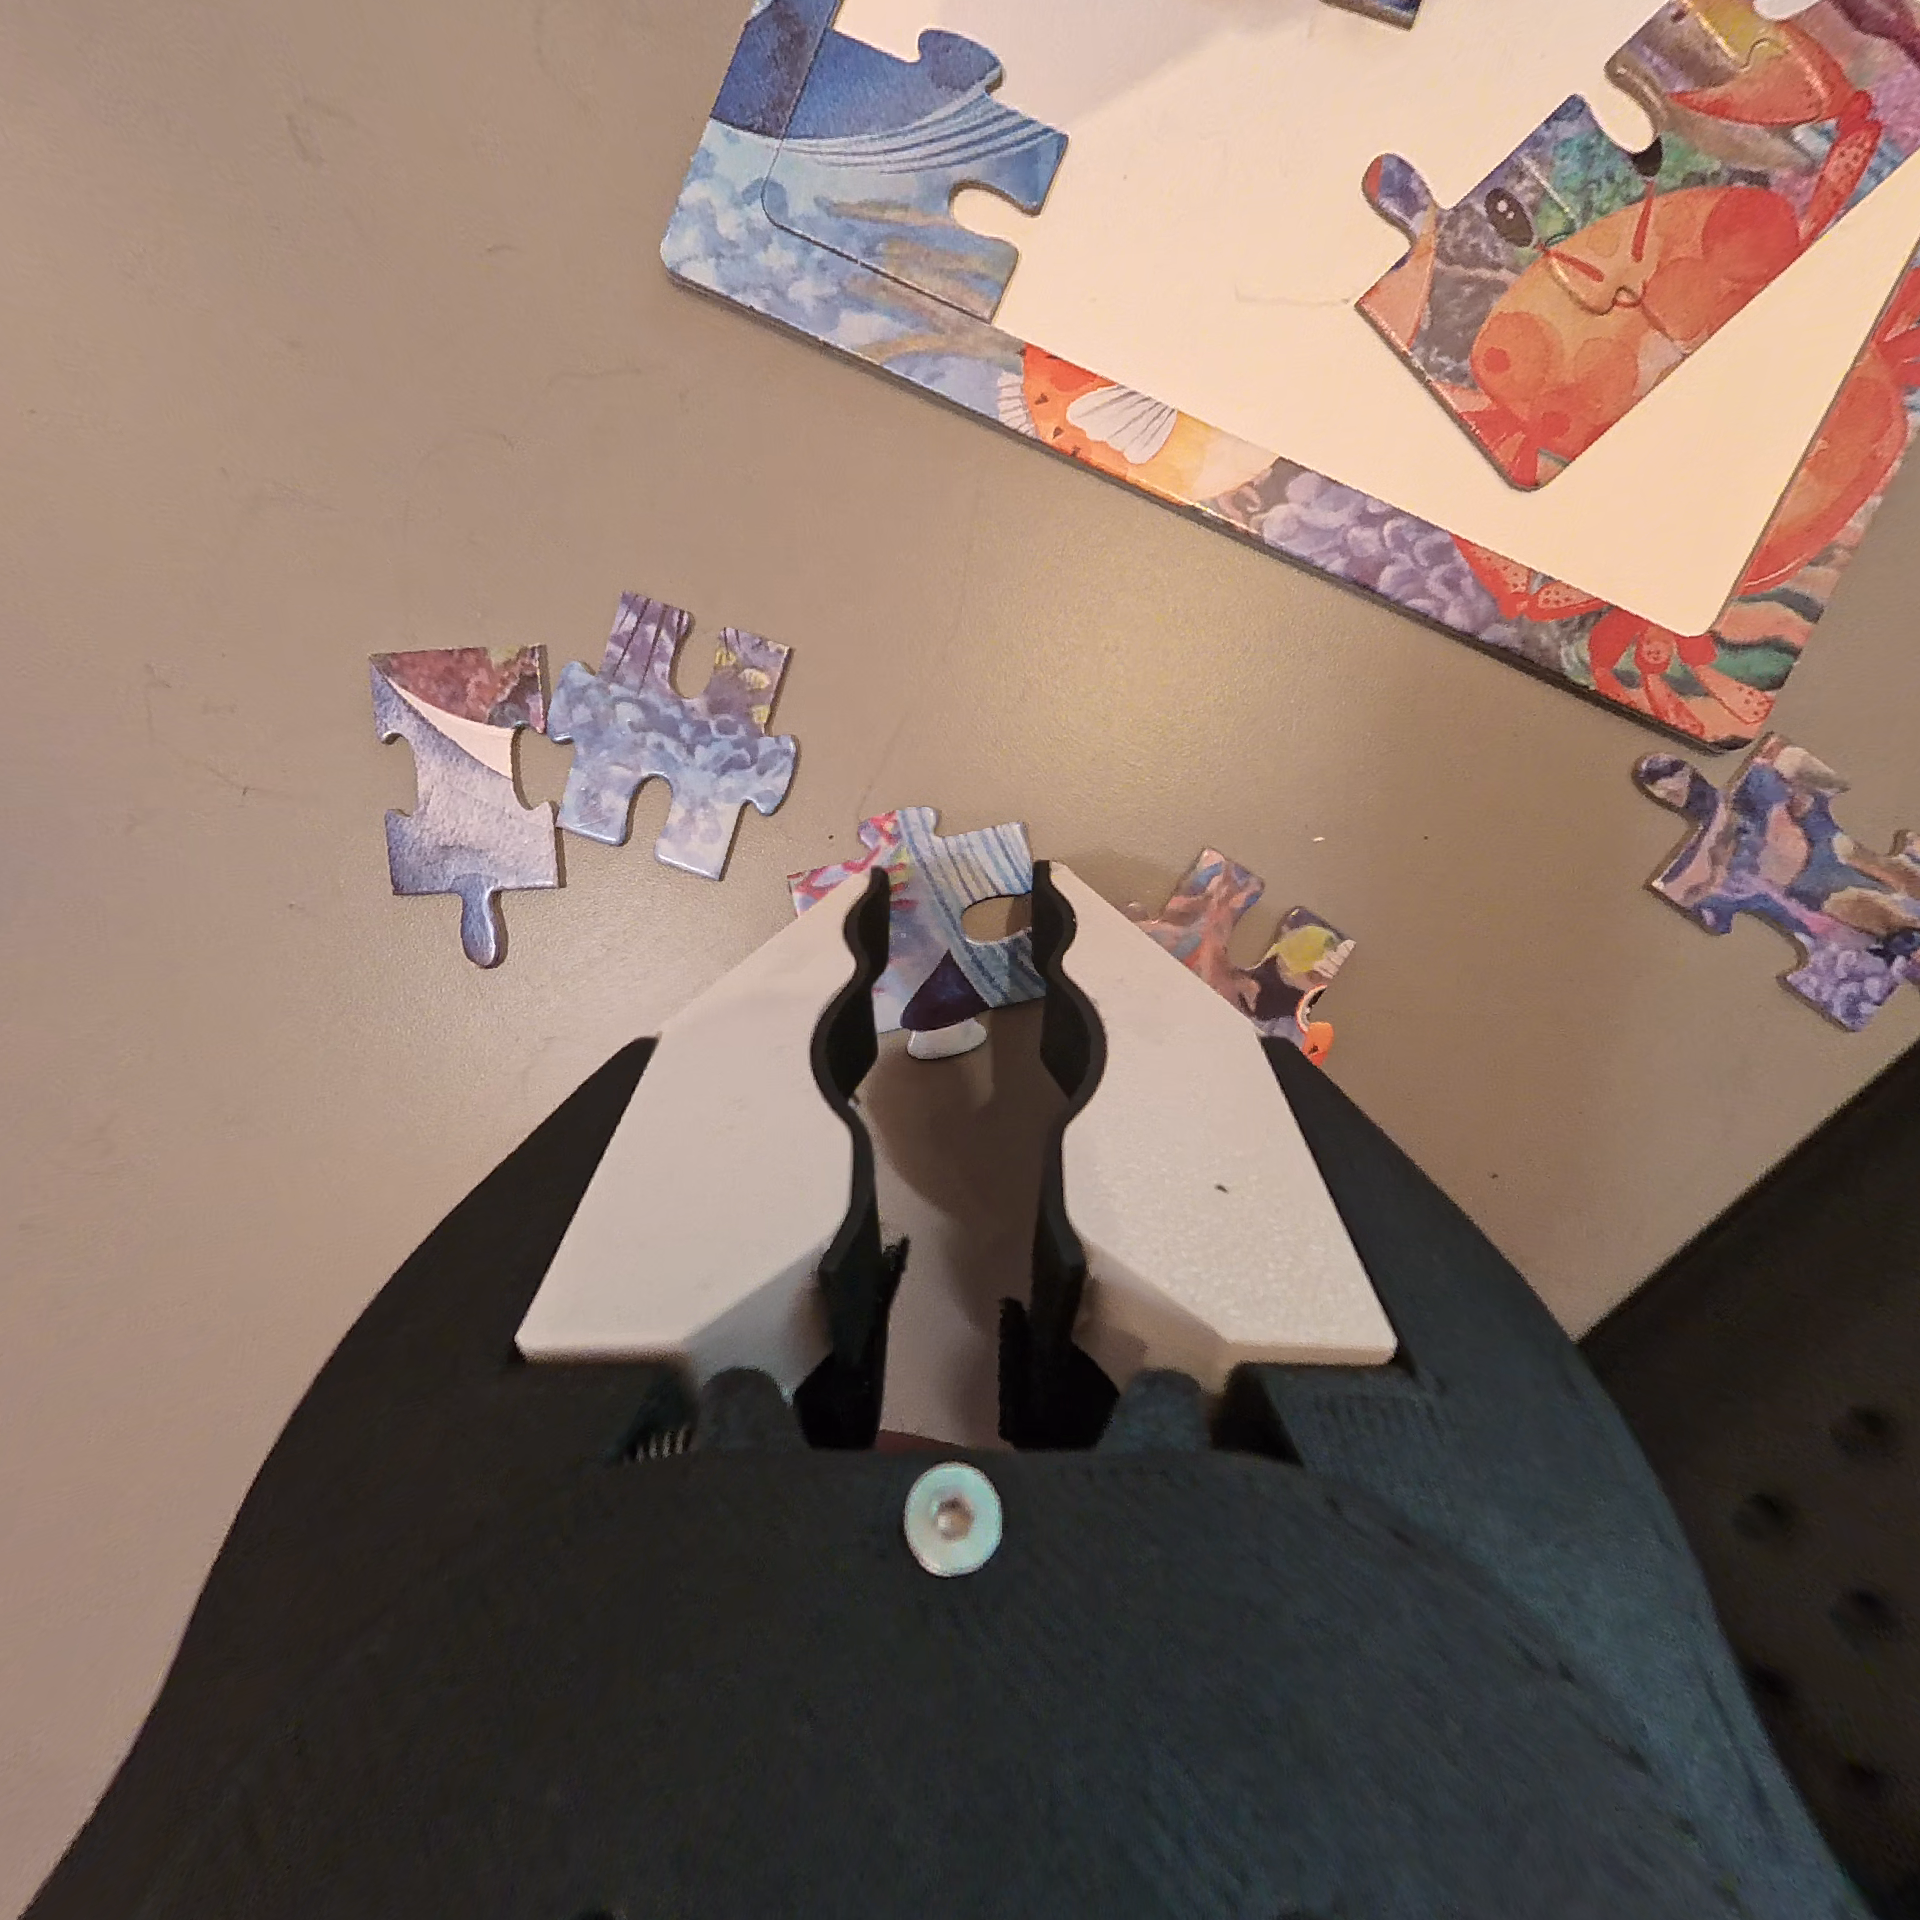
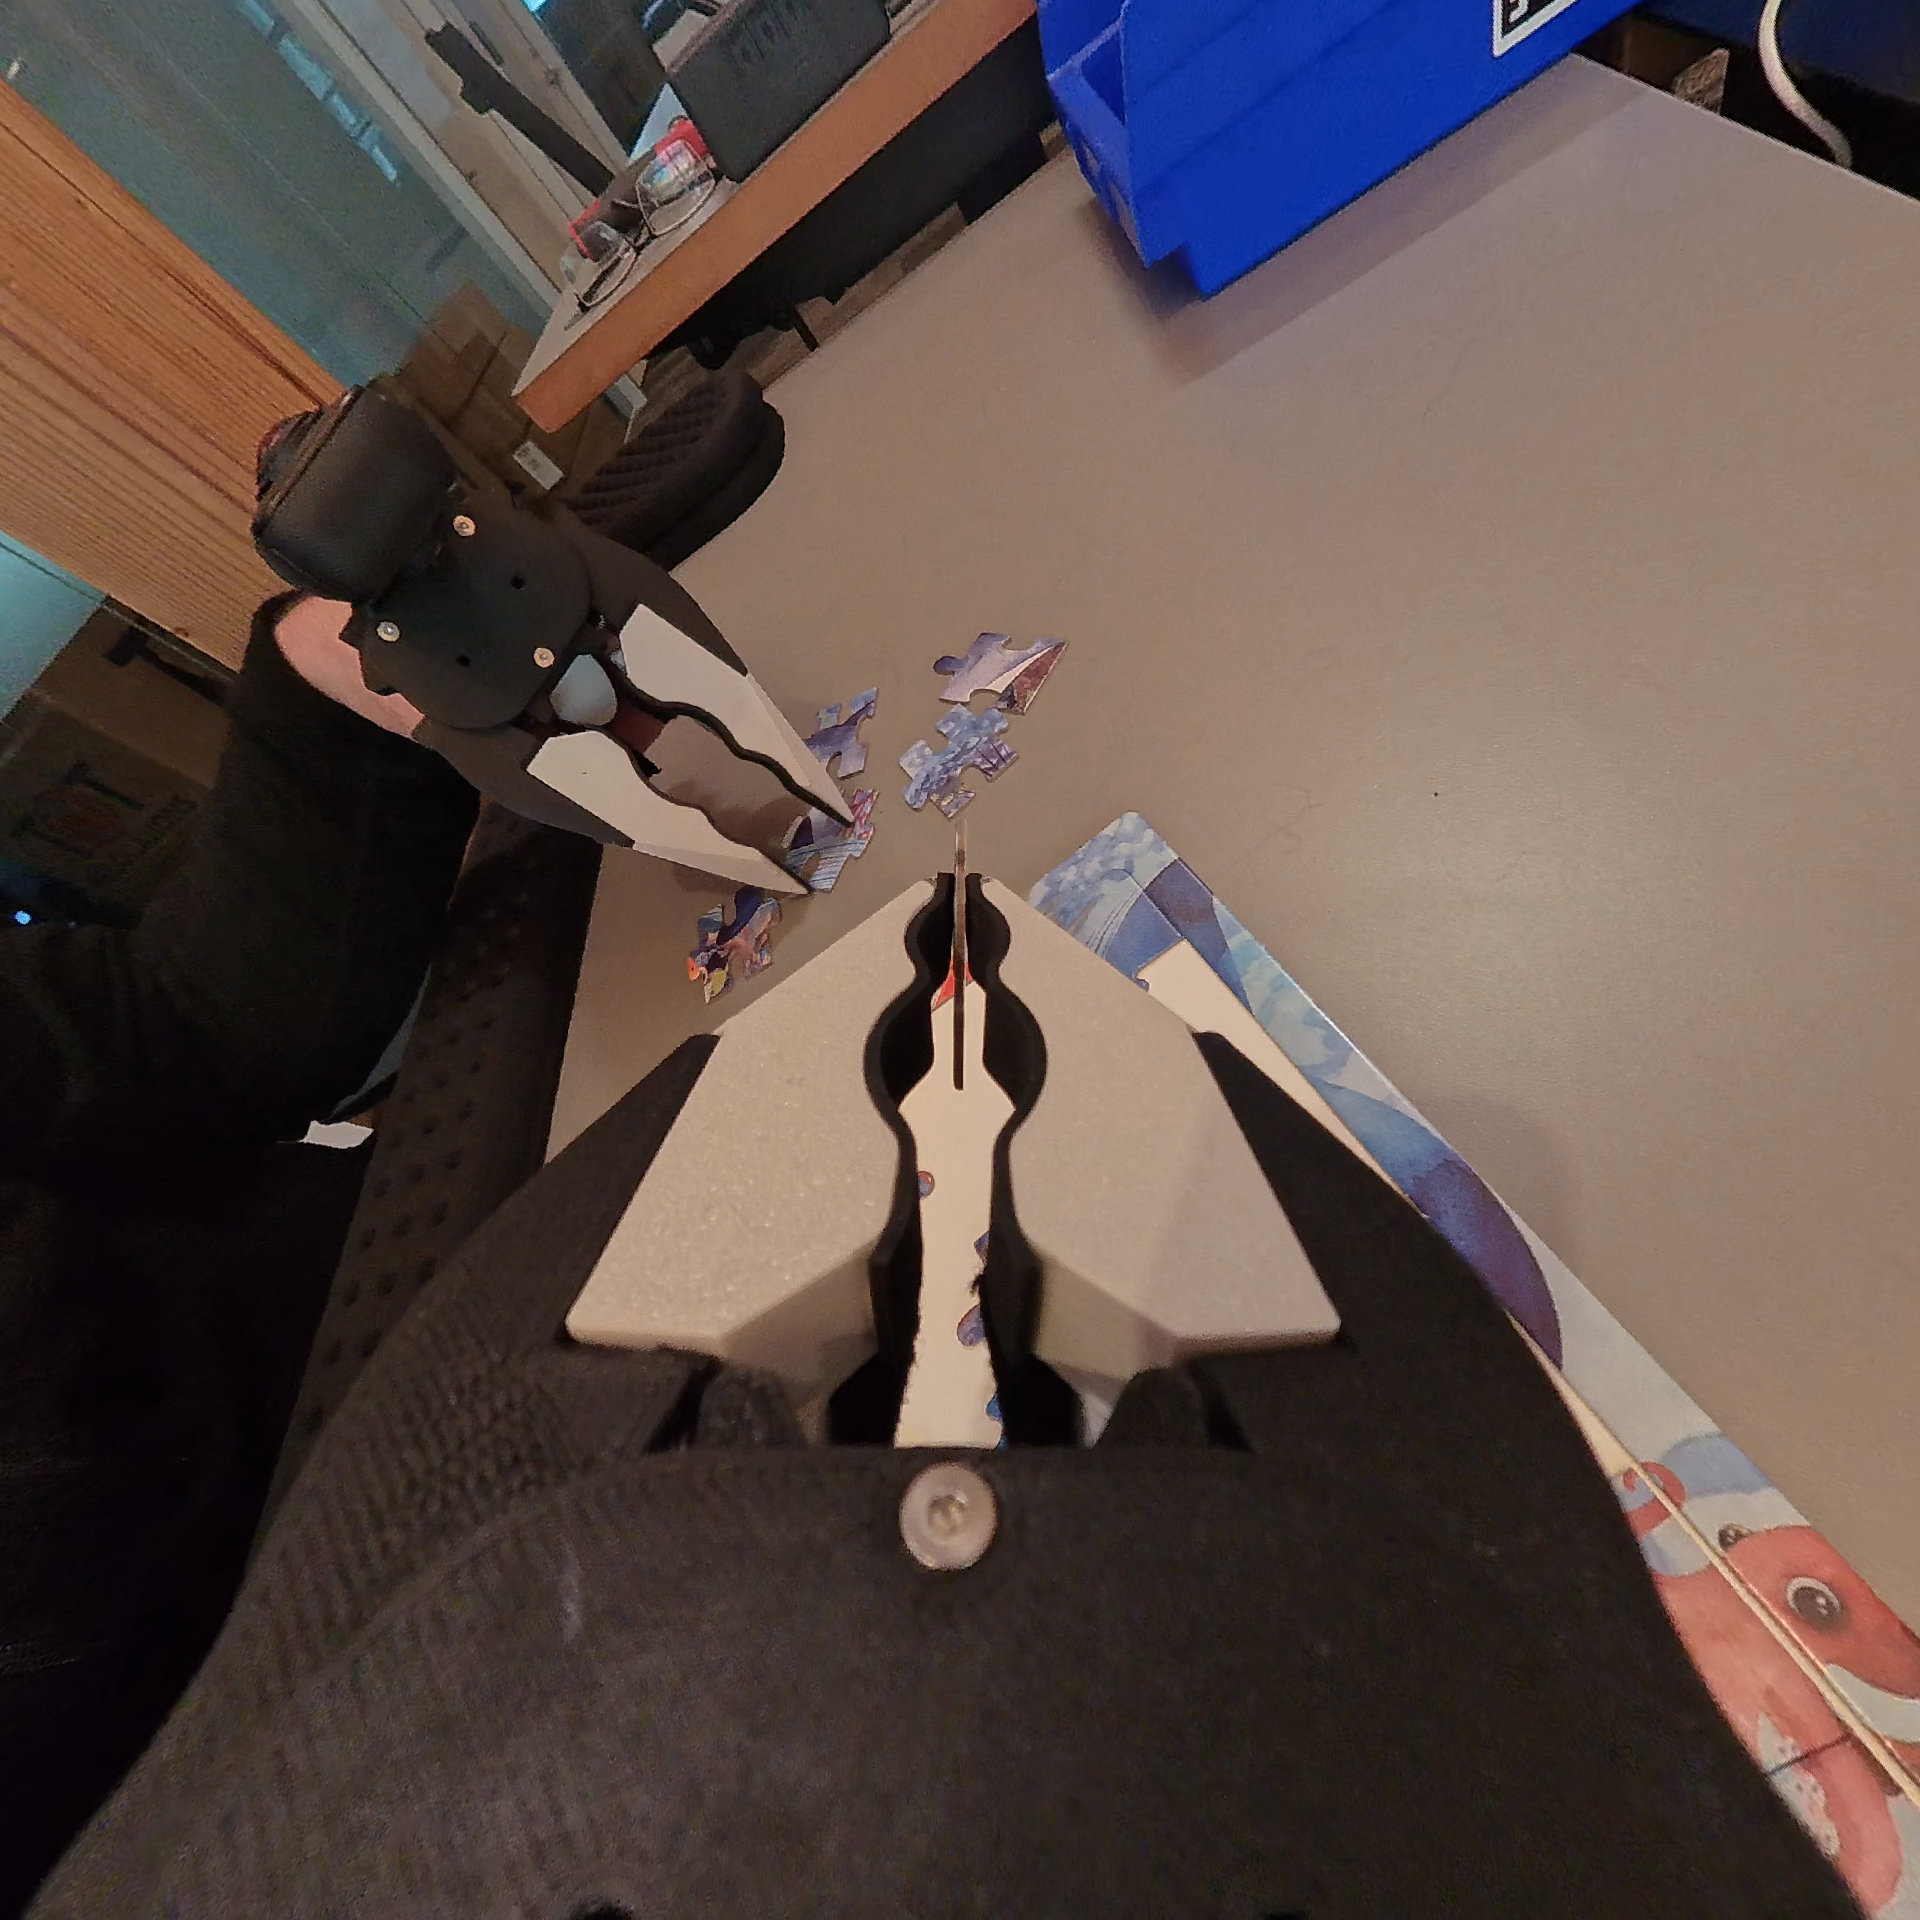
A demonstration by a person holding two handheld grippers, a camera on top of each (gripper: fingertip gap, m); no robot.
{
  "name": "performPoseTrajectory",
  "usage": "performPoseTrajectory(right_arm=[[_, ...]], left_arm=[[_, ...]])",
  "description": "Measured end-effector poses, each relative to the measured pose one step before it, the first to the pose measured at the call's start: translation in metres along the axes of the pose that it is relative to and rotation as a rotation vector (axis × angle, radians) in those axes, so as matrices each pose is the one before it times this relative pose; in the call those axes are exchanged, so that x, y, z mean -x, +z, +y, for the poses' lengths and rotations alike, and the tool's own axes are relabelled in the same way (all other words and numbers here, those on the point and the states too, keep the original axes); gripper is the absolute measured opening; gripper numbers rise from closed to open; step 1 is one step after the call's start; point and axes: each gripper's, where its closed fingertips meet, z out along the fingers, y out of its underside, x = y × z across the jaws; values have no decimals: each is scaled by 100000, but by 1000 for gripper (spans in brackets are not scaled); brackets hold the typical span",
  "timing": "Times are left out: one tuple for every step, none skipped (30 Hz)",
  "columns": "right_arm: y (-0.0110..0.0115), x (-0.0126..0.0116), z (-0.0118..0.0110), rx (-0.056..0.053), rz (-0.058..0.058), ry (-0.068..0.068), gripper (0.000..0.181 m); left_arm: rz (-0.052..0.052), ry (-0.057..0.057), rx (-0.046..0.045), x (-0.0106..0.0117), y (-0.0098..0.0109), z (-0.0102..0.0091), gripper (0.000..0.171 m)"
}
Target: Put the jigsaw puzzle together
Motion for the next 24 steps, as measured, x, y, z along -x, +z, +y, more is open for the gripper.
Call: performPoseTrajectory(right_arm=[[-41,36,-41,-90,-26,-100,0],[-54,41,-42,-162,-46,-83,0],[-53,35,-55,-131,-35,-89,0],[-47,24,-52,-169,-13,-127,0],[-52,26,-65,-258,-43,-41,0],[-51,7,-45,-197,-25,-10,0],[-44,6,-35,-124,5,-75,0],[-24,-9,-28,-86,10,-8,0],[-20,3,-20,-91,-72,73,0],[-12,11,-15,-49,-97,13,0],[7,26,-6,16,-98,-16,0],[1,26,1,-3,-52,-58,0],[5,23,-9,18,-9,-78,0],[-14,16,-22,-49,33,-51,0],[-13,23,-33,-102,-58,-5,0],[-5,19,-11,-1,-9,-18,0],[-13,-2,-2,12,34,-35,0],[2,18,-4,-31,-100,56,0],[2,28,-9,-40,-88,27,0],[-2,20,-8,-11,13,-84,0],[-9,30,-10,37,-5,-41,0],[0,42,-17,-46,-44,-66,0],[-25,31,-20,-42,-14,-124,0],[-29,27,-37,-74,3,-101,0]], left_arm=[[-166,-215,-250,12,-5,-15,25],[-96,-2,-18,-13,-8,12,25],[-966,-192,490,141,-30,61,25],[-2519,-579,939,419,-33,119,26],[-2367,-849,222,428,-56,43,35],[-269,-1255,-628,129,-89,-37,37],[900,-904,121,-95,-36,105,41],[-503,-776,1126,80,43,256,45],[-958,-2079,-236,237,-13,3,50],[431,-1906,-150,31,29,45,52],[611,-1997,-360,39,56,33,53],[-1045,-1536,-235,298,13,24,60],[-438,-954,-125,134,-3,41,63],[996,-379,-395,-182,31,-23,60],[1053,-349,-669,-222,58,-80,57],[1011,-1275,-554,-173,94,-74,56],[-379,-1385,-833,74,73,-139,55],[-743,-1288,-407,167,26,-68,52],[-651,-1270,-62,230,-8,-22,48],[-178,-976,-144,180,4,-23,45],[626,-863,-322,27,-6,-53,45],[137,-206,-151,2,2,-6,45],[-461,422,-5,9,10,22,45],[-815,625,-191,6,22,-4,44]])
